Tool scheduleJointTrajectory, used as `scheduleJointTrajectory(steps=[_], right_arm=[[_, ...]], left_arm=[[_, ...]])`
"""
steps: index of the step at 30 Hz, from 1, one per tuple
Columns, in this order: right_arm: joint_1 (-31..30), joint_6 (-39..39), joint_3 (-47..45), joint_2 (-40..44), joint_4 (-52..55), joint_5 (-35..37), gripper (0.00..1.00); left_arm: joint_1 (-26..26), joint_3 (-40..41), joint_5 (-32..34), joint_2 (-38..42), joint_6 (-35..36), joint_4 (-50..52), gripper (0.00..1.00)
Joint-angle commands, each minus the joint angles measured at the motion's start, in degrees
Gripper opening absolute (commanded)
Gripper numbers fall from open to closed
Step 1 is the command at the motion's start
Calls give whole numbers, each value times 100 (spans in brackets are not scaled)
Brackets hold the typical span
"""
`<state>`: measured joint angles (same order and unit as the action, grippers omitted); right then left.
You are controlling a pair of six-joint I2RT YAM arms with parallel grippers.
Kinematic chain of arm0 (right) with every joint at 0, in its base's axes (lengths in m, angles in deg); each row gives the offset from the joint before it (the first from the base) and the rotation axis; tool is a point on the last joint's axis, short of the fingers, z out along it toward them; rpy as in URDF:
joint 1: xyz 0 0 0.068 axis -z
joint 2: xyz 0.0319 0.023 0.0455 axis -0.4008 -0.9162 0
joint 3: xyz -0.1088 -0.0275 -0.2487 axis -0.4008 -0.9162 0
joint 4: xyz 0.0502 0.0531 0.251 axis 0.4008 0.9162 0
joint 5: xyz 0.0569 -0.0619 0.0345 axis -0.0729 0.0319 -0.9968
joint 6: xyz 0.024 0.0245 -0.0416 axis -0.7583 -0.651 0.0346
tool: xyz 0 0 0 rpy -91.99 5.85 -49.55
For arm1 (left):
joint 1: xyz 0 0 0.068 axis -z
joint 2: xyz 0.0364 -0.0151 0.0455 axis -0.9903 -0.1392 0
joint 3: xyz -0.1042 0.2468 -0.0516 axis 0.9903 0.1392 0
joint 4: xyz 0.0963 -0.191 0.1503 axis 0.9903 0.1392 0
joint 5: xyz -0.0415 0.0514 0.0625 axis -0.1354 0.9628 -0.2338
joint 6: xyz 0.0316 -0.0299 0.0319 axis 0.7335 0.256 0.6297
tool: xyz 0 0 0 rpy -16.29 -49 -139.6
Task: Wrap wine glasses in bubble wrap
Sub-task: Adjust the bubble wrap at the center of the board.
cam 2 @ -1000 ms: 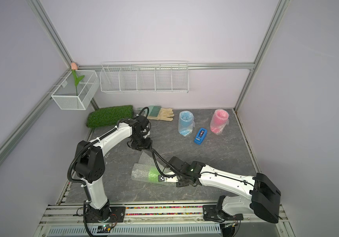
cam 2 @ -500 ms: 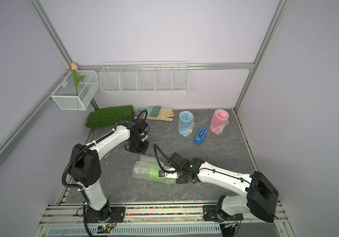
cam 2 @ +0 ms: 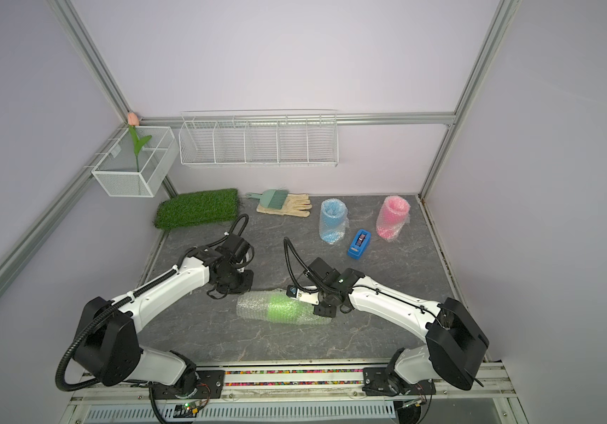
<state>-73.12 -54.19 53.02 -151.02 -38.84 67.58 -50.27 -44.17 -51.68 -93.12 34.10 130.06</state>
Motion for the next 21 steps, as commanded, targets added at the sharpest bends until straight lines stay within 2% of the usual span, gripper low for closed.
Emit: scheduleJointTrajectory(steps=[1,5,6,10,12,14,18,21], right_arm=[[62,-102,-26,-78,355,-67,7],[63,-56,-26,-25,295,-45,7],[58,-1,-41,10,290,-56,7],[48,242,-75,228,230,-245,7],[39,339,-104,360,160,-307,7],[8,477,-139,463,122,-304,7],[-56,637,-144,587,111,-208,7],[-96,692,-157,667,116,-221,7]], left_arm=[[48,526,379,356,-192,-1041,0],[57,956,403,696,-61,-1541,0],[53,971,429,799,16,-1576,3],[53,532,485,1177,649,-1406,31],[53,249,393,1270,1016,-1331,40],[55,40,99,1297,1554,-1380,46],[53,-572,-661,1157,3020,-1066,48],[53,-760,-1595,1083,4517,-923,49]])
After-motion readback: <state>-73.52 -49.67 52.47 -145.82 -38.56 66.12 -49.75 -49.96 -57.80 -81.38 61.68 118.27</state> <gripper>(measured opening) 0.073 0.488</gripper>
